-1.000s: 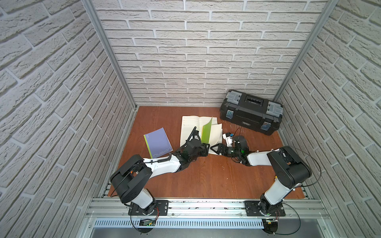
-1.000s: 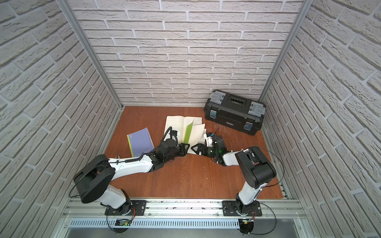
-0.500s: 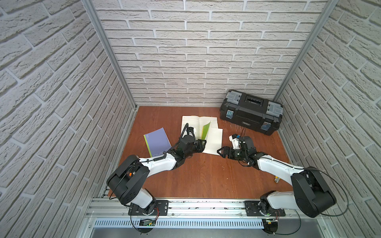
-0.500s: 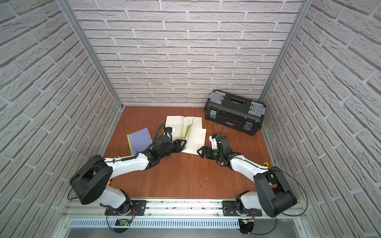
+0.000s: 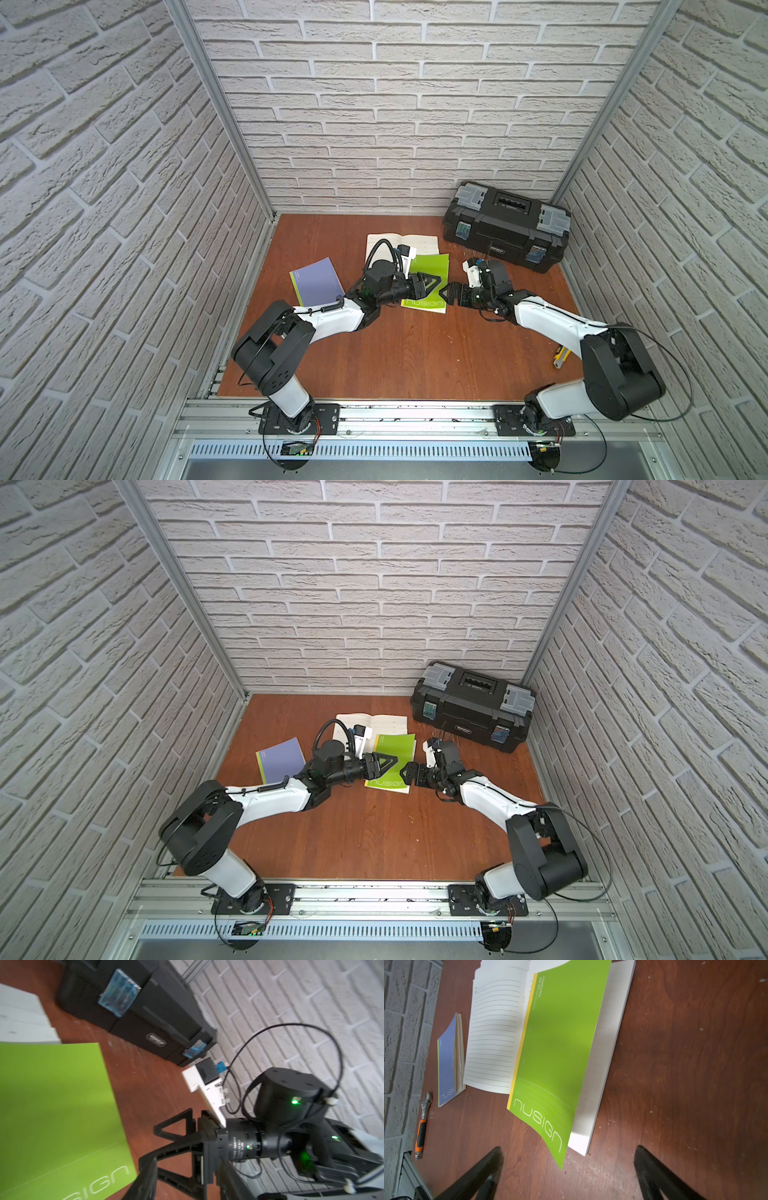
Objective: Close the notebook
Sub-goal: Close the notebook, then pick up the notebook at the notebook.
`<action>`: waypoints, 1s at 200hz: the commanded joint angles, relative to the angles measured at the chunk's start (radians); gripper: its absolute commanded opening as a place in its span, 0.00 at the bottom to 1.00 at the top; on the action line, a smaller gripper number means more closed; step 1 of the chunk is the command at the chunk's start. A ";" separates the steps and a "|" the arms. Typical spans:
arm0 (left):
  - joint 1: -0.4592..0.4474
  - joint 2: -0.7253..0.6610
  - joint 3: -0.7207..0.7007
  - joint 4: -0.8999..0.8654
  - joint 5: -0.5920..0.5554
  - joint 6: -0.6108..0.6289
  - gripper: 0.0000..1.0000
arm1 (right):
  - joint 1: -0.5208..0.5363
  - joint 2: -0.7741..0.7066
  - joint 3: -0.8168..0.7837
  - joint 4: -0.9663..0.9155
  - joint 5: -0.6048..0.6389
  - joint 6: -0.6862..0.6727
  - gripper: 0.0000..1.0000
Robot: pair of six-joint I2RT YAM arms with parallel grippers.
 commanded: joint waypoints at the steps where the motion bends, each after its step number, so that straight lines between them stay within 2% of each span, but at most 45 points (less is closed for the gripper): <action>1: 0.033 0.041 0.106 -0.244 -0.141 0.096 0.47 | -0.012 0.040 0.062 0.025 -0.029 -0.019 0.98; 73: 0.155 0.296 0.380 -0.449 -0.111 0.063 0.47 | -0.018 0.177 0.286 0.048 -0.142 0.042 0.97; 129: 0.160 0.391 0.492 -0.534 -0.124 0.071 0.48 | 0.001 0.277 0.271 0.170 -0.191 0.141 0.96; 168: 0.159 0.415 0.518 -0.557 -0.124 0.074 0.49 | 0.003 0.334 0.235 0.221 -0.185 0.157 0.95; 200: 0.159 0.433 0.553 -0.609 -0.140 0.089 0.49 | 0.003 0.353 0.223 0.191 -0.162 0.131 0.95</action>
